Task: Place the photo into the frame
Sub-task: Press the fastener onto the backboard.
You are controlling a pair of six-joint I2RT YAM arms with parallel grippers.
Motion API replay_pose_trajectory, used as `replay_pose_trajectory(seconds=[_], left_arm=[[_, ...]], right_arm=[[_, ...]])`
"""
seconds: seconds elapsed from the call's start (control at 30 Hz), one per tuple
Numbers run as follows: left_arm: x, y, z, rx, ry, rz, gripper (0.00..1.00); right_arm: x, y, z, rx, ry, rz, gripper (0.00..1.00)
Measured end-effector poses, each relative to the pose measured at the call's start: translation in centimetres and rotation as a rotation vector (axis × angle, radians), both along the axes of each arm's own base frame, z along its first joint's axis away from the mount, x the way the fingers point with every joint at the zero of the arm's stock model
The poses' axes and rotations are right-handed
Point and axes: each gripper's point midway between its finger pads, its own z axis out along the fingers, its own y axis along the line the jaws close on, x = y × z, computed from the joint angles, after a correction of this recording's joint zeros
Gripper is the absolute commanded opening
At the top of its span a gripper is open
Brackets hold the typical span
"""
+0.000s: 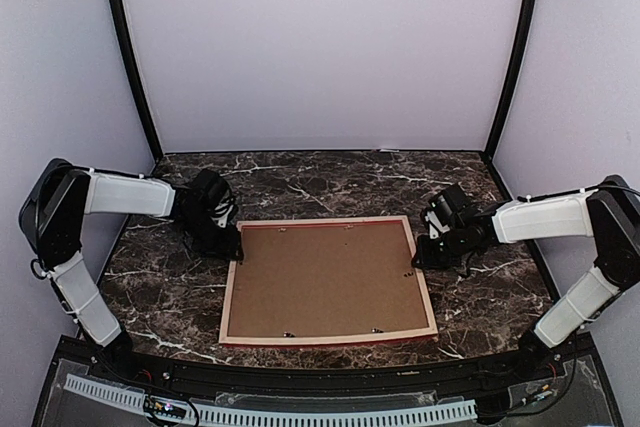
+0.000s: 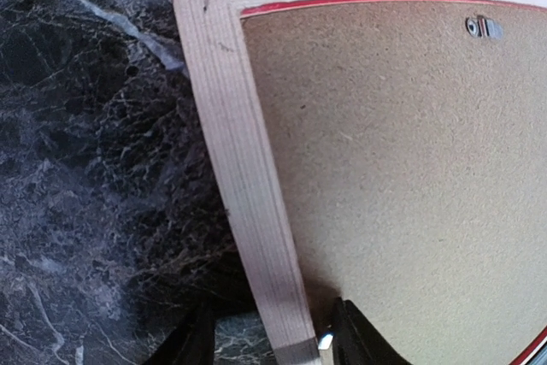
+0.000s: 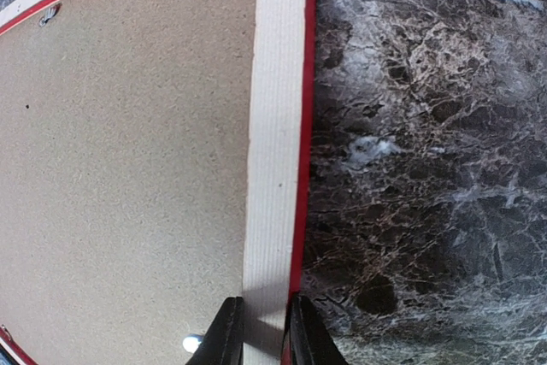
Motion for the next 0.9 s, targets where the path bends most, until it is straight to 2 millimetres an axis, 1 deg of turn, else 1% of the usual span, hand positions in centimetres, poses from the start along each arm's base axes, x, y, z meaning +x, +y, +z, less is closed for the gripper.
replay_pose_trajectory(seconds=[0.17,0.27,0.47,0.5,0.57,0.7,0.8,0.9], left_arm=[[-0.1,0.1,0.3,0.007,0.015,0.000,0.57],[0.0,-0.1,0.5,-0.001,0.014,0.001,0.63],[-0.5,-0.7,1.2,-0.051,0.023,-0.004,0.65],[-0.8,-0.7,1.3,-0.060,0.023,-0.005,0.64],[-1.3,-0.7,1.4,-0.074,0.026,-0.004,0.60],[-3.3,-0.3,0.6,-0.088,0.065,0.000,0.52],[-4.3,0.0,0.0,-0.094,0.088,0.002,0.48],[-4.7,0.0,0.0,-0.105,0.092,0.002,0.44]], right_arm=[[-0.1,0.0,0.0,0.001,0.005,0.001,0.22],[-0.1,0.0,0.0,0.001,0.005,0.001,0.22],[-0.3,0.0,0.1,0.002,0.010,0.003,0.23],[-0.3,-0.1,0.0,0.002,0.010,0.003,0.24],[-0.4,-0.1,0.0,0.001,0.014,0.002,0.29],[-0.5,-0.1,0.0,0.004,0.019,0.000,0.36],[-0.6,0.0,0.0,0.006,0.024,0.002,0.38],[-0.6,0.0,0.0,0.008,0.026,0.002,0.40]])
